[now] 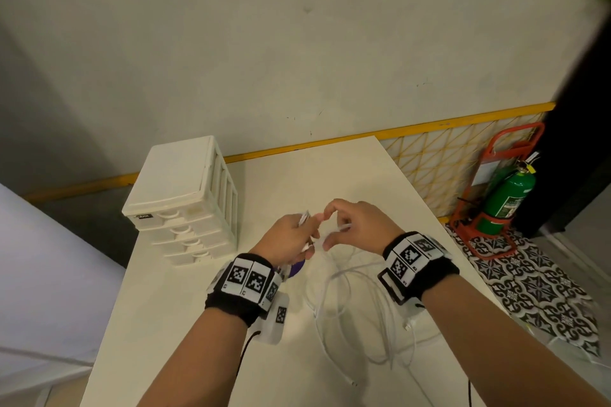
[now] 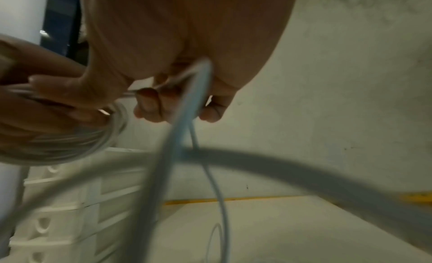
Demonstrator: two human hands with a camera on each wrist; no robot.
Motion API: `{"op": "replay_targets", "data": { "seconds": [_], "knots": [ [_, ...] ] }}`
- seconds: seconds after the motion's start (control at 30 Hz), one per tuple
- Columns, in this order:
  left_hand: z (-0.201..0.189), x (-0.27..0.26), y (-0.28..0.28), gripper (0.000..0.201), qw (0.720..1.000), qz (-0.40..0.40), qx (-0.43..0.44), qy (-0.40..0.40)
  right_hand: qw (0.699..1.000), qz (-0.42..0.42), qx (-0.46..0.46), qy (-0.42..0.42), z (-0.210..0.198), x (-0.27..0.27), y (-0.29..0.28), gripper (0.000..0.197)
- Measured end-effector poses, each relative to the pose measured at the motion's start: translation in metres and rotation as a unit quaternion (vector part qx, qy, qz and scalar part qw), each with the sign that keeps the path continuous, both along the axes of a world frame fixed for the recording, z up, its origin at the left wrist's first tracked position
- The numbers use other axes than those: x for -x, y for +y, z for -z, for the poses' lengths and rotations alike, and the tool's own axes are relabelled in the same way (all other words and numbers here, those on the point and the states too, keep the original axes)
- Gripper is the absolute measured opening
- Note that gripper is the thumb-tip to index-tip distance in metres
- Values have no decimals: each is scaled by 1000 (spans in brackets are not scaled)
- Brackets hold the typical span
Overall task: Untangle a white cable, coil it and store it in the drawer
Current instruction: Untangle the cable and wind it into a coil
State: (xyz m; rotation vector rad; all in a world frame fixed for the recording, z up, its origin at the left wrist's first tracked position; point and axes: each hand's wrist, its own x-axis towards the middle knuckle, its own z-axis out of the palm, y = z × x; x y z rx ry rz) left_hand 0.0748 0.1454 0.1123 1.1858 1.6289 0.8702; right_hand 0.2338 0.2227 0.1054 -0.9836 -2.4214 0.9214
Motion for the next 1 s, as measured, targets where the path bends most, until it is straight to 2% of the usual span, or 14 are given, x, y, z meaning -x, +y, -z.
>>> {"op": "replay_targets", "data": {
  "seconds": [0.1, 0.17, 0.27, 0.37, 0.43, 0.5, 0.57, 0.67, 0.77, 0.83, 0.9, 0.93, 1.0],
  "knots": [
    [-4, -2, -10, 49, 998, 54, 18, 2, 999, 26, 38, 7, -1, -10, 4, 28],
    [-9, -4, -15, 55, 996, 90, 22, -9, 998, 48, 32, 3, -8, -17, 10, 31],
    [-16, 0, -19, 65, 982, 137, 47, -122, 991, 125, 5, 44, -21, -32, 30, 32],
    [-25, 2, -18, 74, 951, 194, 38, -237, 987, 138, 6, 81, -25, -37, 41, 31],
    [-32, 3, -13, 79, 954, 171, 0, -246, 983, 133, 35, 120, -23, -32, 38, 33],
    [-37, 4, -8, 78, 967, 105, -40, -229, 976, 122, 89, 158, -20, -25, 27, 40],
    [-39, 8, -2, 72, 975, 29, -65, -208, 977, 68, 126, 160, -17, -15, 14, 40],
    [-37, 15, 1, 69, 980, -45, -54, -189, 981, -5, 155, 114, -11, -3, -3, 24],
    [-31, 17, -4, 70, 995, -57, -17, -85, 969, 21, 197, 147, -10, -2, -4, 27],
    [-26, 11, -10, 68, 999, -29, 25, 3, 975, 46, 148, 156, -14, -1, 0, 27],
    [-17, 3, -15, 70, 998, 24, 58, 14, 987, 51, 32, 147, -19, 3, 8, 24],
    [-14, 0, -17, 72, 996, 61, 61, -24, 988, 47, -5, 146, -21, 6, 11, 21],
    [-13, -1, -18, 72, 978, 121, 52, -160, 987, 35, -24, 155, -19, 9, 14, 18]
  ]
}}
